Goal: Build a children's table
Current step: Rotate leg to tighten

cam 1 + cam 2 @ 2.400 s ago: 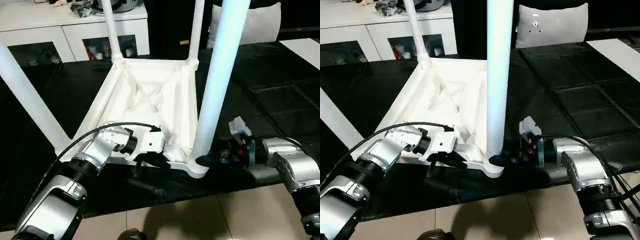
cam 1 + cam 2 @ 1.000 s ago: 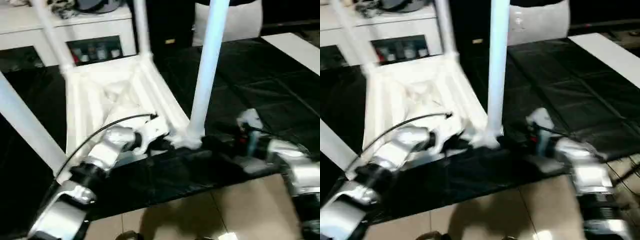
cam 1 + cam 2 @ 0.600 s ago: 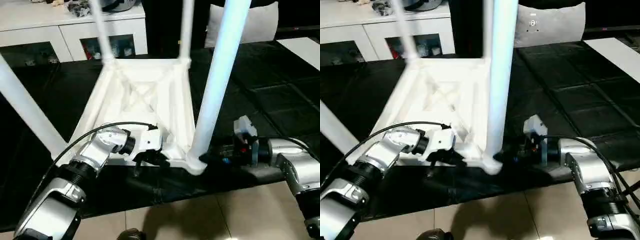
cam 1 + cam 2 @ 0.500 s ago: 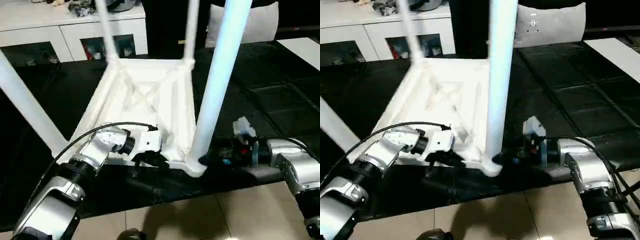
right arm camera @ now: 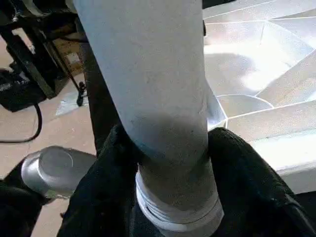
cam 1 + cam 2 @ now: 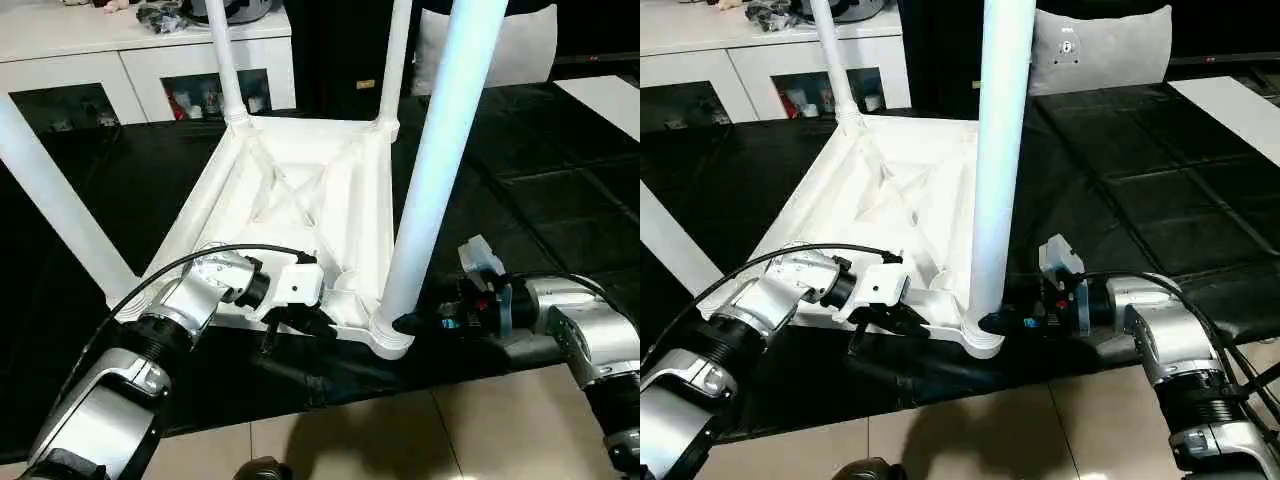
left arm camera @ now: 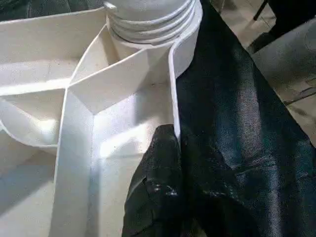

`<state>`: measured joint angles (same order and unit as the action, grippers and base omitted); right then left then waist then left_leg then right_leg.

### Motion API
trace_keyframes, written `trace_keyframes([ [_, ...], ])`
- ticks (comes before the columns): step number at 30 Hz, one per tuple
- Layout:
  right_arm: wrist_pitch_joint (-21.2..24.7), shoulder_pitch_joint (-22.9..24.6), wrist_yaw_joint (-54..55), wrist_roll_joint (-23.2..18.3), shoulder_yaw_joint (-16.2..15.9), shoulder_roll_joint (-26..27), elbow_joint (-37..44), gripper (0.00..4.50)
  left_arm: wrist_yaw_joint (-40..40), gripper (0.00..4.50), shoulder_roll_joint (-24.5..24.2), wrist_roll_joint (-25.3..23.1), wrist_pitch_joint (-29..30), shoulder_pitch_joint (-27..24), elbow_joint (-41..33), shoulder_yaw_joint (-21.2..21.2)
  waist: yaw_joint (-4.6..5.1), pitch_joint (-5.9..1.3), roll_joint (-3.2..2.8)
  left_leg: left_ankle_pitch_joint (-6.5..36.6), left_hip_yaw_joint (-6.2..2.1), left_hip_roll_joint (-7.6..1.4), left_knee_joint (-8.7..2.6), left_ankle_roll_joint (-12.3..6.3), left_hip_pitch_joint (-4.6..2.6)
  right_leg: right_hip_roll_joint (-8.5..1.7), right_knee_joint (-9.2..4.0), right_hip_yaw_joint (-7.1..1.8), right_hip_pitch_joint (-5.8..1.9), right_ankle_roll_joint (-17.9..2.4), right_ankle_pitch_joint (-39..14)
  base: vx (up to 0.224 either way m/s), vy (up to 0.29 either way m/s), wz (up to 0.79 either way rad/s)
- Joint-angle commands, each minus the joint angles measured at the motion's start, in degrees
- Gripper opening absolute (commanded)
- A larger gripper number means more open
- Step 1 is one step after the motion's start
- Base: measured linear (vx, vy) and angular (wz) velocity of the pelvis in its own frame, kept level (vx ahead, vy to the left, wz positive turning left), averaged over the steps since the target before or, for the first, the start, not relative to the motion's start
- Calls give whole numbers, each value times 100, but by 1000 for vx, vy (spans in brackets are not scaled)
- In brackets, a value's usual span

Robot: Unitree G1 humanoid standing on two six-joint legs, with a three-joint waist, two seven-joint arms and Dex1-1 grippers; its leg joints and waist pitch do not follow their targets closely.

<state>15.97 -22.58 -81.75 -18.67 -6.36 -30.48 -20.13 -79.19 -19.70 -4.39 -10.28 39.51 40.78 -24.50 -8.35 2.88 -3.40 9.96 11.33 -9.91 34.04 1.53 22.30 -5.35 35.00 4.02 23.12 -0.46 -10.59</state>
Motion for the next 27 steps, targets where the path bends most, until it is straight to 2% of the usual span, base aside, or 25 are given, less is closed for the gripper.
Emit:
trace_keyframes([
  [1, 377, 70, 137, -397, 106, 168, 332, 193, 83, 0, 100, -119, 322, 4, -124, -110, 27, -412, 103, 1046, -150, -368, -351, -427, -126, -393, -408, -249, -267, -1388, -1099, 0, 0, 0],
  [3, 597, 138, 927, -208, 173, 387, 445, 193, 562, 0, 265, -87, 945, -8, -234, 63, 38, -388, 95, 1097, -157, -374, -376, -354, -122, -390, -422, -252, -255, -1359, -1244, 0, 0, 0],
  [5, 677, 166, 1302, -94, 203, 489, 479, 193, 782, 0, 356, -53, 1258, -22, -309, 150, 79, -357, 106, 1404, -171, -345, -401, -197, -141, -407, -486, -240, -257, -1210, -1867, 0, 0, 0],
  [6, 641, 161, 1592, -6, 245, 604, 453, 193, 947, 0, 441, -28, 1429, -27, -349, 209, 94, -350, 122, 1498, -180, -338, -412, -105, -154, -425, -529, -244, -255, -1059, -2263, 0, 0, 0],
  [7, 671, 113, 2236, 163, 344, 859, 348, 193, 1365, 0, 651, -6, 1777, -29, -397, 333, 141, -334, 116, 1584, -193, -331, -429, -46, -140, -413, -549, -241, -248, -980, -2440, 0, 0, 0],
  [9, 714, 61, 2730, 281, 429, 1059, 249, 193, 1665, 0, 813, 2, 2021, -35, -435, 413, 205, -333, 112, 1700, -203, -324, -438, 15, -163, -407, -576, -234, -228, -940, -2536, 0, 0, 0],
  [10, 747, 31, 2962, 331, 471, 1153, 197, 193, 1801, 0, 889, 5, 2131, -38, -452, 445, 306, -329, 121, 1779, -223, -304, -453, 49, -138, -397, -582, -218, -245, -892, -2602, 0, 0, 0],
  [12, 985, -84, 3842, 465, 624, 1502, 94, 193, 2283, 0, 1180, -8, 2595, -21, -555, 544, 395, -328, 119, 1776, -233, -284, -453, 30, -117, -387, -593, -210, -257, -864, -2605, 0, 0, 0],
  [13, 985, -84, 3842, 465, 624, 1502, 94, 193, 2283, 0, 1180, -8, 2595, -21, -555, 544, 443, -328, 120, 1782, -215, -273, -440, -1, -133, -378, -615, -216, -230, -866, -2602, 0, 0, 0],
  [15, 1075, -179, 4501, 547, 740, 1768, 16, 193, 2634, 0, 1393, -17, 2928, 12, -633, 644, 495, -333, 110, 1753, -217, -260, -428, -52, -123, -375, -627, -215, -240, -878, -2555, 0, 0, 0],
  [16, 1050, -215, 4659, 568, 768, 1842, -41, 193, 2716, 0, 1454, -6, 3000, 26, -650, 673, 512, -340, 112, 1714, -208, -263, -423, -77, -130, -365, -623, -221, -228, -898, -2452, 0, 0, 0],
  [17, 761, -295, 4957, 632, 809, 2060, -222, 193, 2970, 0, 1629, -3, 3128, 59, -691, 737, 541, -346, 112, 1677, -204, -264, -415, -79, -114, -374, -605, -223, -227, -955, -2344, 0, 0, 0],
  [18, 761, -295, 4957, 632, 809, 2060, -222, 193, 2970, 0, 1629, -3, 3128, 59, -691, 737, 541, -346, 112, 1677, -204, -264, -415, -79, -114, -374, -605, -223, -227, -955, -2344, 0, 0, 0],
  [19, 426, -275, 4834, 682, 720, 2185, -250, 228, 3101, 0, 1728, -25, 3145, 54, -738, 742, 556, -361, 122, 1625, -197, -261, -407, -141, -105, -367, -610, -219, -237, -975, -2191, 0, 0, 0],
  [21, 349, -196, 4718, 686, 685, 2218, -161, 263, 3069, 0, 1691, -78, 3044, 6, -796, 683, 556, -359, 116, 1597, -196, -264, -408, -182, -100, -356, -602, -224, -240, -999, -2063, 0, 0, 0],
  [22, 330, -178, 4706, 666, 706, 2230, -146, 263, 3054, 0, 1669, -98, 2996, -9, -811, 664, 553, -374, 107, 1444, -191, -278, -406, -272, -86, -346, -556, -235, -256, -1095, -1675, 0, 0, 0],
  [24, 311, -132, 4682, 605, 790, 2176, -74, 281, 3050, 0, 1591, -148, 2918, -33, -841, 641, 528, -380, 99, 1382, -174, -280, -389, -336, -110, -345, -551, -241, -248, -1163, -1497, 0, 0, 0],
  [26, 265, -103, 4648, 562, 838, 2122, -4, 297, 3055, 0, 1550, -158, 2962, -50, -876, 647, 502, -385, 96, 1250, -171, -277, -384, -379, -90, -350, -532, -239, -271, -1192, -1362, 0, 0, 0],
  [27, 77, -48, 4392, 469, 874, 2015, 100, 306, 2947, 0, 1494, -96, 2908, -73, -893, 680, 482, -384, 95, 1223, -171, -286, -388, -390, -92, -354, -525, -238, -275, -1198, -1324, 0, 0, 0],
])
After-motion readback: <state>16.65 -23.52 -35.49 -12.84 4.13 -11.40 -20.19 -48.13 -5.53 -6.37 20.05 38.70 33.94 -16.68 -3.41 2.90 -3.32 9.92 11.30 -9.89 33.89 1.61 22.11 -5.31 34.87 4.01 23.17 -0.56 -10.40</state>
